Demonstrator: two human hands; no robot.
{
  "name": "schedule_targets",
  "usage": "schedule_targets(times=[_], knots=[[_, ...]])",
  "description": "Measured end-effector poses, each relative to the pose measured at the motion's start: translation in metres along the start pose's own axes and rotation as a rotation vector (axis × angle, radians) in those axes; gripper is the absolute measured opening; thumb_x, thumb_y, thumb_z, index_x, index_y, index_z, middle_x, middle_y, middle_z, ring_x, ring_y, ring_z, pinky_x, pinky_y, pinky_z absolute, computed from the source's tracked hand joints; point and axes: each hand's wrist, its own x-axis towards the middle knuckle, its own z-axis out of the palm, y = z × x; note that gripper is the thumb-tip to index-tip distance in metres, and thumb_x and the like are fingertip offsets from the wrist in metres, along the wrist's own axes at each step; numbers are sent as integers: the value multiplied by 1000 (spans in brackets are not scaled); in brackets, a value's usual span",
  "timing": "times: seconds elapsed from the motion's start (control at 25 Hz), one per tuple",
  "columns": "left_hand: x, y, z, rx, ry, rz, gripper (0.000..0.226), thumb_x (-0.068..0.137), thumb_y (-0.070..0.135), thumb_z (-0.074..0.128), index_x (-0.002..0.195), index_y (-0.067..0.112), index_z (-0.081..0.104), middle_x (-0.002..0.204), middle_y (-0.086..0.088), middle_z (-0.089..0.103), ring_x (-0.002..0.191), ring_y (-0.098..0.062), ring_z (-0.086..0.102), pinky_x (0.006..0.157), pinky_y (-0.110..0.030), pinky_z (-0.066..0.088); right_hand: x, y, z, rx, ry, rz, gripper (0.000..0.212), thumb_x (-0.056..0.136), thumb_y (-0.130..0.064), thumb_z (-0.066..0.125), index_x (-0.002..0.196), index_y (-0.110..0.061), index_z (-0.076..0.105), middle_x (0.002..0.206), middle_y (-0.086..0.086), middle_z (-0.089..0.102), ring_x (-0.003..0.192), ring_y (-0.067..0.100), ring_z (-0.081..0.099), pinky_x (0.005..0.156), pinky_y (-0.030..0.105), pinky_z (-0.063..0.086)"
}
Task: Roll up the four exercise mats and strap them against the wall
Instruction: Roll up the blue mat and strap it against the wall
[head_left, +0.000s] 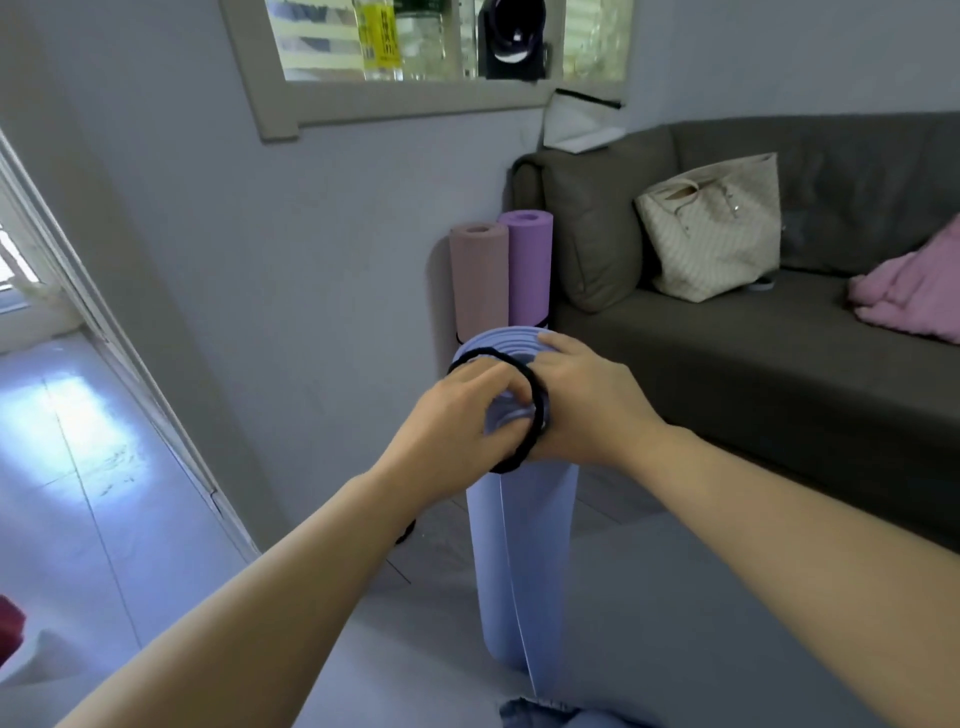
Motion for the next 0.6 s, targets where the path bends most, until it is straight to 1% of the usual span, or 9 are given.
schedule_targets(times=[0.08, 0.2, 0.24, 0.32, 0.36, 0.4, 0.44, 0.52, 0.6], knots=[[1, 2, 2, 19, 1, -14, 12, 81, 25, 65, 91, 21, 61, 97, 10, 60, 90, -7, 57, 78, -25, 47, 1, 1, 0, 17, -9, -7, 61, 59, -66, 65, 106, -27, 64, 112, -14, 63, 141, 9, 27, 90, 40, 51], [8, -1, 1, 96, -28, -14, 24, 84, 22, 66, 106, 17, 57, 107, 9, 56, 93, -6, 54, 78, -28, 47, 4, 5, 5, 69, 52, -17, 55, 65, -53, 73, 112, -24, 65, 114, -12, 64, 139, 11, 31, 98, 34, 46], [11, -4, 0, 121, -53, 2, 29, 84, 22, 65, 111, 16, 55, 111, 8, 53, 94, -8, 54, 79, -29, 47, 5, 6, 9, 98, 114, -45, 54, 65, -49, 76, 112, -23, 66, 111, -11, 66, 134, 11, 39, 103, 31, 42], [18, -7, -5, 167, -133, 25, 34, 85, 24, 62, 116, 18, 50, 116, 7, 50, 94, -11, 54, 79, -32, 48, 8, 9, 18, 113, 242, -137, 50, 63, -44, 79, 106, -20, 70, 101, -7, 71, 114, 9, 56, 111, 20, 27], [21, -8, -7, 193, -165, 30, 35, 86, 26, 61, 118, 19, 49, 117, 7, 49, 94, -11, 53, 78, -31, 48, 10, 11, 19, 115, 273, -166, 49, 62, -43, 81, 103, -19, 71, 97, -6, 72, 105, 6, 58, 111, 15, 20], [23, -7, -8, 220, -183, 33, 36, 87, 28, 60, 120, 21, 48, 118, 9, 50, 95, -10, 52, 78, -28, 45, 13, 14, 20, 134, 261, -184, 49, 60, -42, 82, 102, -18, 71, 97, -6, 72, 102, 4, 57, 112, 14, 18], [26, -6, -8, 252, -194, 40, 39, 87, 30, 60, 123, 23, 46, 118, 11, 52, 97, -9, 51, 76, -24, 42, 14, 15, 17, 156, 215, -208, 50, 59, -41, 83, 103, -19, 70, 99, -7, 71, 103, 1, 56, 113, 18, 19], [30, -2, -9, 287, -206, 54, 51, 86, 33, 61, 131, 27, 38, 111, 13, 56, 96, -7, 50, 73, -20, 37, 14, 21, 8, 237, 89, -266, 47, 61, -35, 83, 103, -19, 69, 106, -11, 67, 113, 1, 53, 111, 28, 30], [30, -3, -10, 278, -197, 60, 58, 84, 30, 62, 134, 27, 35, 104, 10, 60, 91, -10, 52, 72, -24, 40, 5, 30, -7, 441, 21, -244, 44, 68, -28, 77, 108, -13, 65, 113, -11, 61, 117, 2, 52, 104, 27, 38]])
